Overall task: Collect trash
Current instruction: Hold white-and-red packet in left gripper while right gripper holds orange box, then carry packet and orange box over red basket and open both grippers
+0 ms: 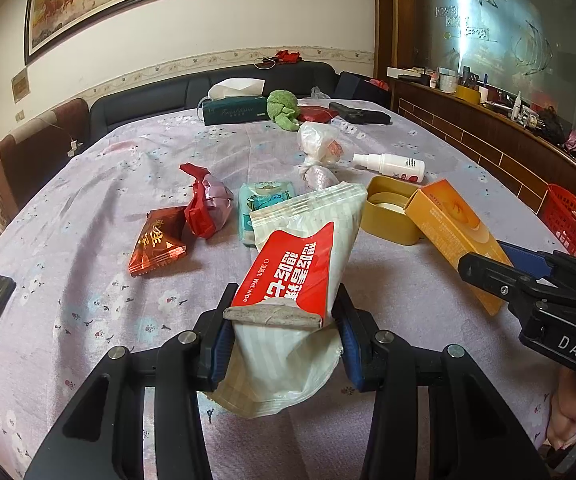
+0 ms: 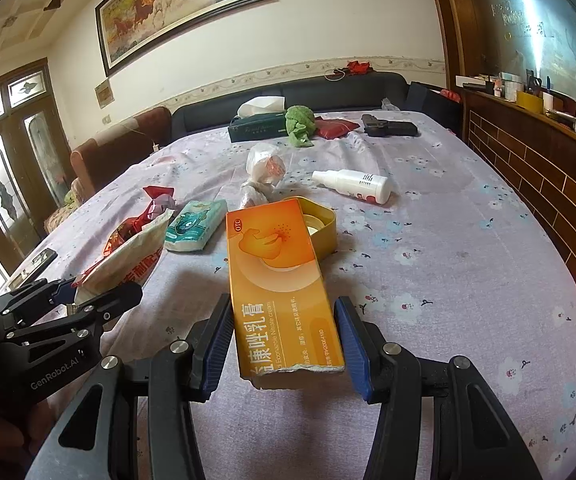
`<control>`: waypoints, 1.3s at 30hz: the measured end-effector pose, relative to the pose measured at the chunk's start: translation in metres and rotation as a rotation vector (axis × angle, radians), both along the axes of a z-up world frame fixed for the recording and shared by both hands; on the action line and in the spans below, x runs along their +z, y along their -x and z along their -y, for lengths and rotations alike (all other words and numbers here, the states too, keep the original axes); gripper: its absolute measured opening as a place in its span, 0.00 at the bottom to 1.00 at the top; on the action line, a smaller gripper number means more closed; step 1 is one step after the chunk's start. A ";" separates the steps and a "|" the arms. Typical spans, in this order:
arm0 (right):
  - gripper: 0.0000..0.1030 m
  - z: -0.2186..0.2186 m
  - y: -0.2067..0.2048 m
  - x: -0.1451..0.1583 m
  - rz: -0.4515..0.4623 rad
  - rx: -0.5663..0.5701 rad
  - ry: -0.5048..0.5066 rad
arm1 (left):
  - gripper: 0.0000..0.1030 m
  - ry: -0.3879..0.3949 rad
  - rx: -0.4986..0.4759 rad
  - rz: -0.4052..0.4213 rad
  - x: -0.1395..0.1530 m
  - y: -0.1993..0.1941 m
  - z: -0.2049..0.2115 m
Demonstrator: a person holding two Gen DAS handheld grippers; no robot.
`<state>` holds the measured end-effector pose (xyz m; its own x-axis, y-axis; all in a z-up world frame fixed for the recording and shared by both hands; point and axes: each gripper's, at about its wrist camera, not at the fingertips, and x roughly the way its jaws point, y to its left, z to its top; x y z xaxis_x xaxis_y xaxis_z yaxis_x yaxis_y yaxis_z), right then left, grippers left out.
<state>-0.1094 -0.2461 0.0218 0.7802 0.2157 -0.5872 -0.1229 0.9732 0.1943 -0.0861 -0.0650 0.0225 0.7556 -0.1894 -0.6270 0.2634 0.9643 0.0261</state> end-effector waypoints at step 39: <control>0.53 0.194 0.116 0.025 -0.124 -0.456 -0.039 | 0.42 0.044 -0.173 -0.010 0.029 0.015 0.065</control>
<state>-0.2250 -0.4404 0.0467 0.7252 -0.1084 -0.6799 0.3415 0.9141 0.2185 -0.1012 -0.1302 0.0517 0.7029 -0.3439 -0.6226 0.4259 0.9046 -0.0189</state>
